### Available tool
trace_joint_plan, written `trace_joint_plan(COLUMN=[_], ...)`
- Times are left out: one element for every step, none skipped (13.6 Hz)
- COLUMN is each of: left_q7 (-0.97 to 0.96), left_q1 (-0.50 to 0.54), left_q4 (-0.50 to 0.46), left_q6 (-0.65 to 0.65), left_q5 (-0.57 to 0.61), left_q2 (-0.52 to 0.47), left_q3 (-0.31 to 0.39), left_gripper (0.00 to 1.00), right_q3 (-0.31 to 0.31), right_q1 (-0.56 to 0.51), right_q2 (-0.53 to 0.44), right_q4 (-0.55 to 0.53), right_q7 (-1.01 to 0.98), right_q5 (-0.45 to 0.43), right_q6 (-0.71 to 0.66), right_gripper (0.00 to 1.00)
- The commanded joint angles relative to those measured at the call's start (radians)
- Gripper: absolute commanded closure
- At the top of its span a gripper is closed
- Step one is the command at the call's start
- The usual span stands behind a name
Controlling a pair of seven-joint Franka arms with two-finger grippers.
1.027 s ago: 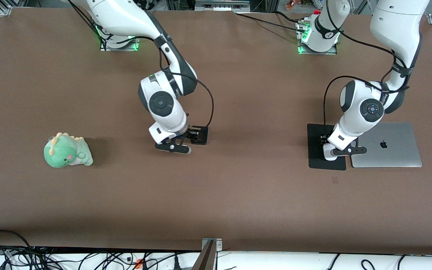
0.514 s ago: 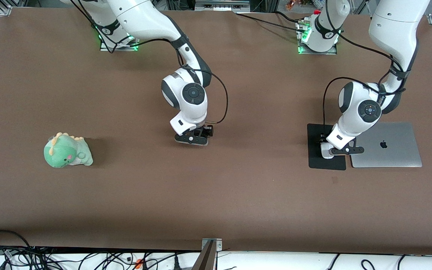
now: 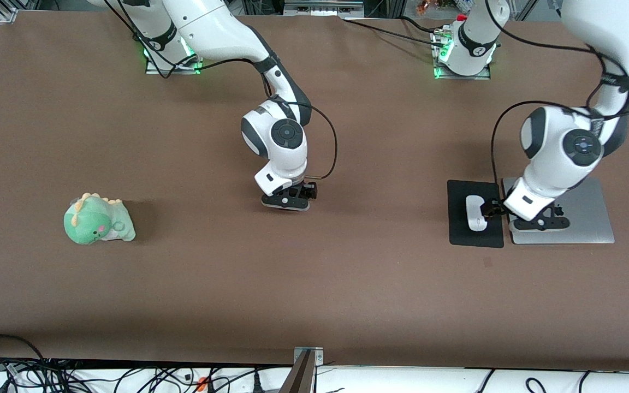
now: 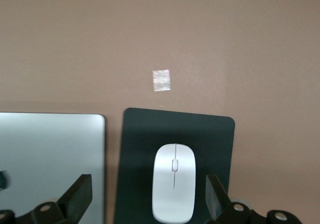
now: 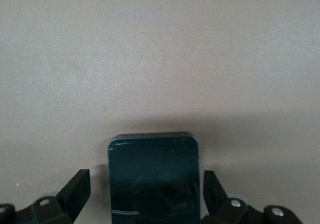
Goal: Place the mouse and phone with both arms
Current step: 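Lower the mouse onto the black pad and open the left gripper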
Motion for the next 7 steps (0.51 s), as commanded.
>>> trace_joint_plan(left_q7=[0.025, 0.025, 0.025, 0.025, 0.025, 0.025, 0.026], left_q1=[0.02, 0.021, 0.021, 0.021, 0.021, 0.021, 0.021], left_q4=[0.154, 0.2, 0.249, 0.298, 0.346, 0.396, 0.444], left_q6=[-0.238, -0.308, -0.383, -0.459, -0.527, -0.59, -0.647], left_q5=[0.004, -0.008, -0.017, -0.02, -0.032, -0.037, -0.037], left_q2=[-0.043, -0.059, -0.077, -0.092, -0.102, -0.105, -0.105], left_q3=[-0.013, -0.013, -0.011, -0.011, -0.01, -0.007, -0.004], left_gripper=[0.0, 0.0, 0.0, 0.0, 0.0, 0.0, 0.0], right_q3=[-0.012, -0.012, -0.012, -0.012, -0.014, -0.014, -0.014], right_q1=[0.016, 0.016, 0.016, 0.016, 0.016, 0.016, 0.016], right_q2=[0.009, 0.009, 0.009, 0.009, 0.009, 0.008, 0.008], right_q4=[-0.008, -0.008, -0.014, -0.022, -0.037, -0.054, -0.066], right_q7=[0.024, 0.022, 0.018, 0.016, 0.01, 0.007, -0.001], right_q5=[-0.025, -0.031, -0.031, -0.031, -0.033, -0.033, -0.033], right_q6=[0.026, 0.026, 0.028, 0.04, 0.06, 0.083, 0.098], right_gripper=[0.0, 0.0, 0.0, 0.0, 0.0, 0.0, 0.0])
